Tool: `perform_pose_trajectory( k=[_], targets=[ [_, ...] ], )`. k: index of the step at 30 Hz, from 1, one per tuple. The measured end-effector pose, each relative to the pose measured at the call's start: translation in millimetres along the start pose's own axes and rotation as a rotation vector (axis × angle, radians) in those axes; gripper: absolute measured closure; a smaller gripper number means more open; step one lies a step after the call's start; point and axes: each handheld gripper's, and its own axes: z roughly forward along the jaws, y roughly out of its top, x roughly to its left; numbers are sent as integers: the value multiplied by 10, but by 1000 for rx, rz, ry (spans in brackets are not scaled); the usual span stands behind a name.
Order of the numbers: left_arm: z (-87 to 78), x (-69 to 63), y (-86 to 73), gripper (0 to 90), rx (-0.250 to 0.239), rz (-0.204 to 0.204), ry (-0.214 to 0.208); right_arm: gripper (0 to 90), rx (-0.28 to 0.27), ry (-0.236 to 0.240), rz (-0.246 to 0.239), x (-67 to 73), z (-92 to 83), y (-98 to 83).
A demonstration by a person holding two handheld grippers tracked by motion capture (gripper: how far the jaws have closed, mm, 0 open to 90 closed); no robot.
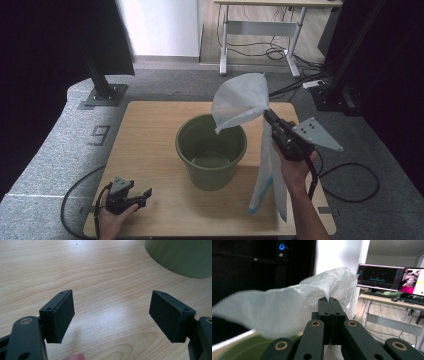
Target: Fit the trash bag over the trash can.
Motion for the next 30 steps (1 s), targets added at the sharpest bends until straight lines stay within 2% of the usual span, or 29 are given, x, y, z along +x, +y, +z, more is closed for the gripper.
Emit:
perform_pose_trajectory(
  k=[2, 5, 8, 10, 12, 13, 14, 23, 26, 29, 30],
  targets=[
    [1, -1, -1, 200, 0, 1, 0, 884, 10, 9, 0, 27, 8, -49],
    [3, 0, -2, 200, 3, 1, 0, 885, 54, 65, 10, 152, 16, -284],
    [9, 2, -2, 201, 10, 1, 0, 884, 80, 99, 6, 236, 6, -414],
    [14, -11, -3, 201, 12, 5, 0, 884, 95, 131, 20, 280, -1, -479],
    [17, -17, -2, 201, 12, 7, -1, 884, 104, 144, 26, 302, 0, -507],
    [21, -30, 1, 201, 15, 12, -3, 884, 125, 164, 22, 354, 15, -564],
    [21, -30, 1, 201, 15, 12, -3, 884, 125, 164, 22, 354, 15, -564],
    [37, -40, -2, 201, 24, 15, -7, 882, 260, 277, 45, 554, 209, -870],
    [47, -51, -5, 202, 27, 18, -10, 878, 278, 293, 58, 567, 221, -933],
    [69, -74, -3, 203, 38, 30, -12, 851, 278, 305, 65, 566, 211, -955],
    [73, -81, -1, 202, 41, 33, -12, 753, 277, 307, 65, 569, 192, -958]
  ],
)
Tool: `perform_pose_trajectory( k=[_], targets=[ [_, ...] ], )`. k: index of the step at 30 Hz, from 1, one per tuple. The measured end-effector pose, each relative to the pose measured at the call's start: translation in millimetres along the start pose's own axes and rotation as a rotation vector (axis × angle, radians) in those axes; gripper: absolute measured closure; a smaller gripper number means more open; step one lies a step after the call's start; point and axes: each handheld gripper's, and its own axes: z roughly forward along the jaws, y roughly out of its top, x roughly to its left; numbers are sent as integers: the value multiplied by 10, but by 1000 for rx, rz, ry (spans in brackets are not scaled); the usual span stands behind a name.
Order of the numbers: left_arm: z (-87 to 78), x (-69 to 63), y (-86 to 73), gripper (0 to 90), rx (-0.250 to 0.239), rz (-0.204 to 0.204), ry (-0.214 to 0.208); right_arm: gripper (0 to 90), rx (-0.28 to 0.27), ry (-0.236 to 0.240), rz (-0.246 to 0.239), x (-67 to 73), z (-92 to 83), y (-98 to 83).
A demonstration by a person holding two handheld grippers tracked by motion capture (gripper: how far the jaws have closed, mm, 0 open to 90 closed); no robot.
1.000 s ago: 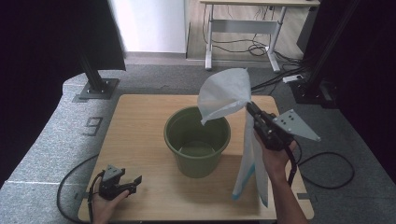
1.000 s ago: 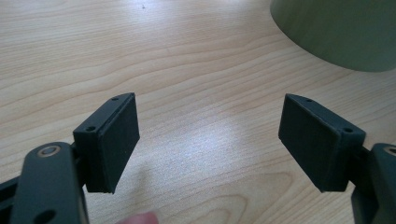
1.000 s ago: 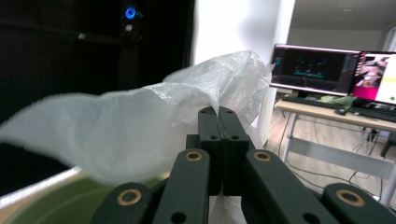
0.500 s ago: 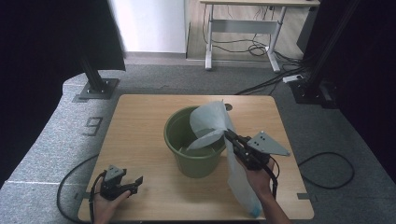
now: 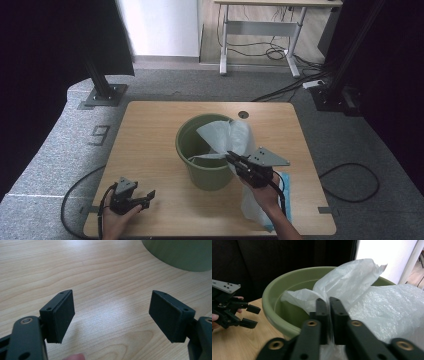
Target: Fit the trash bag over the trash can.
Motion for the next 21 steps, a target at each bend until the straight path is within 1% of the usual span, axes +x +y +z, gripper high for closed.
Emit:
perform_pose_trajectory(
  k=[1, 3, 4, 5, 6, 7, 9, 13, 17, 19, 21],
  targets=[
    [3, -3, 1, 202, 1, 2, 0, 708, -1, -7, 0, 7, -10, 0],
    [4, -3, 0, 203, -1, 1, 2, 632, -27, -34, -8, 35, -67, 5],
    [3, -3, -1, 203, -1, 0, 1, 604, -39, -40, -10, 44, -92, 8],
    [3, -3, -1, 203, -1, 0, 1, 604, -39, -40, -10, 44, -92, 8],
    [2, -4, -2, 203, -2, -1, 2, 553, -63, -50, -11, 62, -168, 15],
    [2, -4, -2, 203, -2, -1, 2, 525, -69, -50, -3, 71, -211, 15],
    [13, -11, -8, 203, 1, -1, 2, 468, -89, -65, 6, 93, -299, 6],
    [19, -18, -6, 203, 6, 5, 0, 407, -101, -78, 28, 104, -430, -45],
    [14, -16, -8, 203, 3, 1, 3, 368, -80, -101, 48, 90, -521, -160],
    [21, -17, -9, 204, 7, 2, 2, 360, -67, -119, 67, 85, -567, -243],
    [34, -27, -9, 204, 10, 5, 2, 360, -59, -132, 64, 92, -609, -330]
  ],
)
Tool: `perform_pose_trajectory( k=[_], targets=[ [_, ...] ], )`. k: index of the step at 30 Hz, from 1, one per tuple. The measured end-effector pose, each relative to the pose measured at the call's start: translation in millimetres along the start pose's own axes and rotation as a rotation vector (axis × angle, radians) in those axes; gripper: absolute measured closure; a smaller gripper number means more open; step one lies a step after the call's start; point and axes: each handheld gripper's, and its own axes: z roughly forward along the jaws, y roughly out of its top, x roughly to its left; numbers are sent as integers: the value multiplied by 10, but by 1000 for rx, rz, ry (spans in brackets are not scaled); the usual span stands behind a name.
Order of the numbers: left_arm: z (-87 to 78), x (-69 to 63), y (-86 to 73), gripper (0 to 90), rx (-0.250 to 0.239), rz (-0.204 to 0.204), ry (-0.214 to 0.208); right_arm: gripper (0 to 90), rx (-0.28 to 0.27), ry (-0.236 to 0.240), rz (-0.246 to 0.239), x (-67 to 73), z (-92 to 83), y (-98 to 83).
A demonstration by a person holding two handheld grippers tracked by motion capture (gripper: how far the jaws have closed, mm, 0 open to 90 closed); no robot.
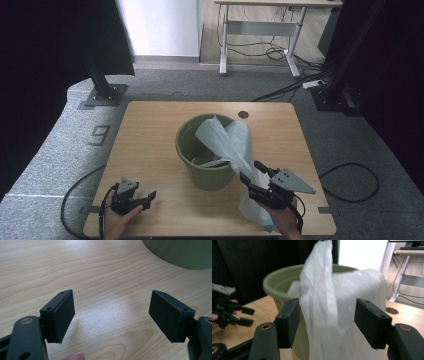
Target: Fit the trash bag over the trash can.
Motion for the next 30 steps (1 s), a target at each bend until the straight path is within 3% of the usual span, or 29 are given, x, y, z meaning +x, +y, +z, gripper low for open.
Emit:
perform_pose_trajectory(
  k=[4, 5, 9, 12, 16, 17, 18, 19, 23, 30],
  targets=[
    [8, -16, 5, 204, 5, 7, -1, 343, 31, -9, 6, -7, -32, -139],
    [11, -25, 7, 204, 2, 6, -2, 335, 58, -16, 21, -30, -25, -251],
    [15, -28, 5, 204, 1, 3, -5, 329, 98, -10, 55, -50, -7, -407],
    [16, -34, 4, 204, 0, 0, -10, 330, 125, -12, 48, -11, 14, -500],
    [11, -51, 10, 204, -3, 0, -16, 430, 136, -26, 46, 2, 45, -555],
    [3, -59, 15, 204, -11, -4, -18, 597, 145, -3, 34, -12, 69, -581],
    [3, -59, 15, 205, -11, -4, -18, 597, 145, -3, 34, -12, 69, -581],
    [-13, -63, 23, 212, -17, -2, -22, 719, 157, -10, -2, -42, 86, -586],
    [-51, -78, 51, 215, -45, -6, -17, 867, 132, -37, -18, -151, 60, -522],
    [-182, -136, 138, 231, -133, -30, -60, 882, 55, -52, -51, -327, -15, -164]
  ],
)
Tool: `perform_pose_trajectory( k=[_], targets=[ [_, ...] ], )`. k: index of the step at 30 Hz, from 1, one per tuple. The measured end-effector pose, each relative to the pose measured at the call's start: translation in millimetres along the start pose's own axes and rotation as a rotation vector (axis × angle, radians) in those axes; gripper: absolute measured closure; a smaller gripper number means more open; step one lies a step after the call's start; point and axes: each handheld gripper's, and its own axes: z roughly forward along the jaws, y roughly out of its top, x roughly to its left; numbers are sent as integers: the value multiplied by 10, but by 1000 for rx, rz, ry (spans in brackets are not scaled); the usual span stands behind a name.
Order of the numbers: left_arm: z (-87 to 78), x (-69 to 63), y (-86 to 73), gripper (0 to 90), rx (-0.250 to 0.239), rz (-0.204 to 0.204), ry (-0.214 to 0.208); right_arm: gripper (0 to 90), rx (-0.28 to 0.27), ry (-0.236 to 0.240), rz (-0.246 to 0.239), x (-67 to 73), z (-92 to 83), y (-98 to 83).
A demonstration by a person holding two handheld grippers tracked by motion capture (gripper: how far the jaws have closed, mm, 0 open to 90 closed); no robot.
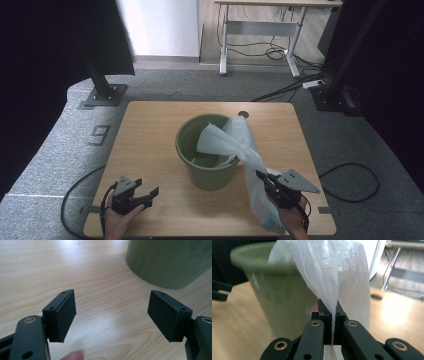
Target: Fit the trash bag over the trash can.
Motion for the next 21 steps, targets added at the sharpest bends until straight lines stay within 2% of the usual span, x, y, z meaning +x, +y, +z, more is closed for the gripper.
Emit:
perform_pose_trajectory(
  k=[2, 3, 6, 10, 16, 17, 20, 21],
  targets=[
    [-8, -2, 7, 239, -9, -6, -12, 882, -7, -3, -15, -17, -1, 70],
    [-15, -2, 13, 239, -20, -14, -27, 882, -22, -12, -61, -32, 2, 226],
    [-15, 4, 9, 239, -19, -15, -29, 882, -37, -10, -133, -15, 26, 454],
    [-20, 20, 1, 239, -21, -19, -31, 882, -25, 26, -171, 50, 112, 624],
    [-41, 40, -3, 240, -29, -26, -34, 881, 23, 49, -180, 130, 254, 552],
    [-50, 46, -3, 240, -31, -29, -34, 880, 51, 55, -180, 142, 282, 490],
    [-49, 53, -6, 240, -32, -32, -35, 875, 70, 66, -184, 159, 277, 450],
    [-40, 55, -8, 241, -29, -34, -37, 869, 80, 79, -206, 199, 241, 410]
  ],
)
